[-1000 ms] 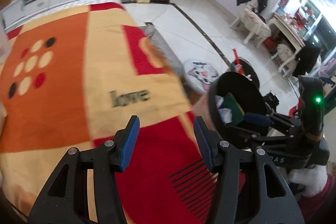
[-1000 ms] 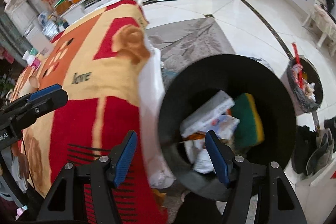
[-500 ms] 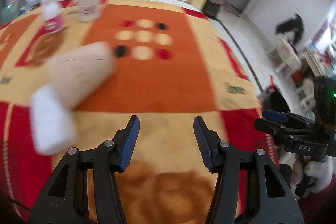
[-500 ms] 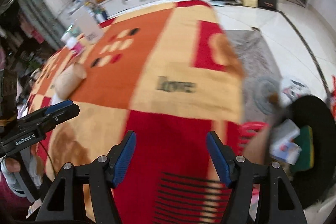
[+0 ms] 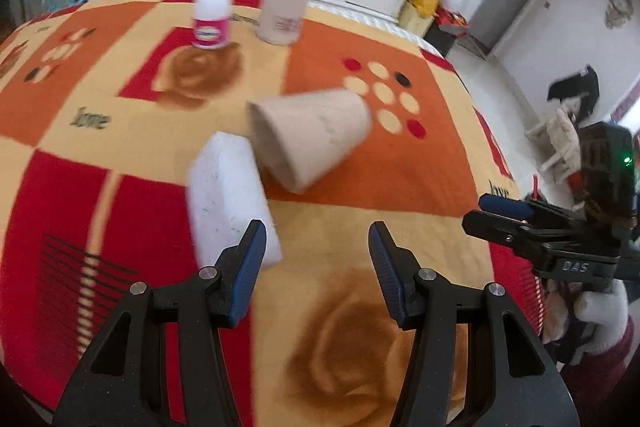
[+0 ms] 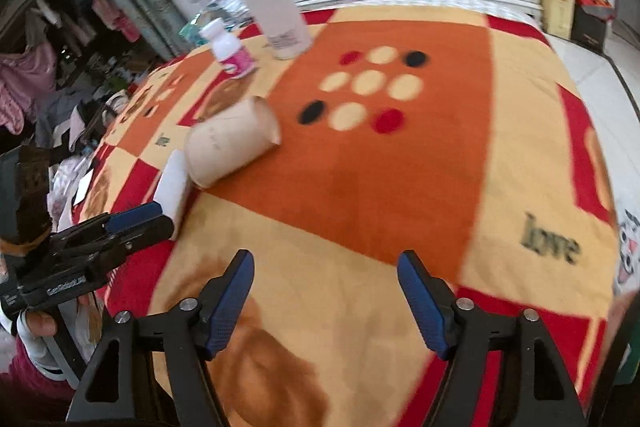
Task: Collect trash
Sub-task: 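Move both empty tools back over the paper cup and white sponge, then grasp the white sponge with the left tool while the right tool grasps the paper cup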
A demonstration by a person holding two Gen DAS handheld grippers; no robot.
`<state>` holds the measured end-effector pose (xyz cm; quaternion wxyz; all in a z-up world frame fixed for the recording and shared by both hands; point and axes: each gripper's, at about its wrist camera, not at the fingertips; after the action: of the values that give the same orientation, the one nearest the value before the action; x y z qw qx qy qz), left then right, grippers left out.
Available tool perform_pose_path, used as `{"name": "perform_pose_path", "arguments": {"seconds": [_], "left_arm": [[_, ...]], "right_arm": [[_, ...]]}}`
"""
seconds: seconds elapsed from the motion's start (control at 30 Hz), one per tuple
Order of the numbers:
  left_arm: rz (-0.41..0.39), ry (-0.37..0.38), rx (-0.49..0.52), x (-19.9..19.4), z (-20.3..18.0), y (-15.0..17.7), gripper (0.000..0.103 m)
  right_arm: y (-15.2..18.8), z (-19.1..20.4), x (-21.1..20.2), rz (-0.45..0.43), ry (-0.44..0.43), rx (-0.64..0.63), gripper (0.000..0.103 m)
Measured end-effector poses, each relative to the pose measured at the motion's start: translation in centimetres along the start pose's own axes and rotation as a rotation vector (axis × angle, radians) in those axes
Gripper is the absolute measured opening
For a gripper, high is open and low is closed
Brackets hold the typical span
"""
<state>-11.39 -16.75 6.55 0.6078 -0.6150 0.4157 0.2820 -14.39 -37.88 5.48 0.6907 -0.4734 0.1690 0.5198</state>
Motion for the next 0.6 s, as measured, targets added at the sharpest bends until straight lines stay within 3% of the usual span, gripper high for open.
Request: {"name": "perform_pose_path", "arguments": {"seconds": [0.2, 0.4, 0.6], "left_arm": [[0.007, -0.094, -0.099, 0.3, 5.5, -0.3, 0.053], [0.053, -0.069, -0.175, 1.7, 8.7, 0.3, 0.053], [0.043, -0.037, -0.196, 1.4, 10.3, 0.5, 0.053]], "right_arm": [[-2.3, 1.4, 2.7, 0.008, -0.047, 0.025, 0.075], [-4.7, 2.8, 6.0, 0.024, -0.089, 0.075, 0.078], [-6.6, 3.6, 9.5, 0.077, -0.114, 0.138, 0.08]]}}
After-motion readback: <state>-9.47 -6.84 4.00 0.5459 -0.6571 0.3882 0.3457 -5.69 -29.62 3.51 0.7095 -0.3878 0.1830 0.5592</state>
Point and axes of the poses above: each gripper's, at about its wrist camera, not at the fingertips, and x roughly the way its jaws point, z to its left, y to its underside, and after that the axes turned 12 degrees about -y, right-handed
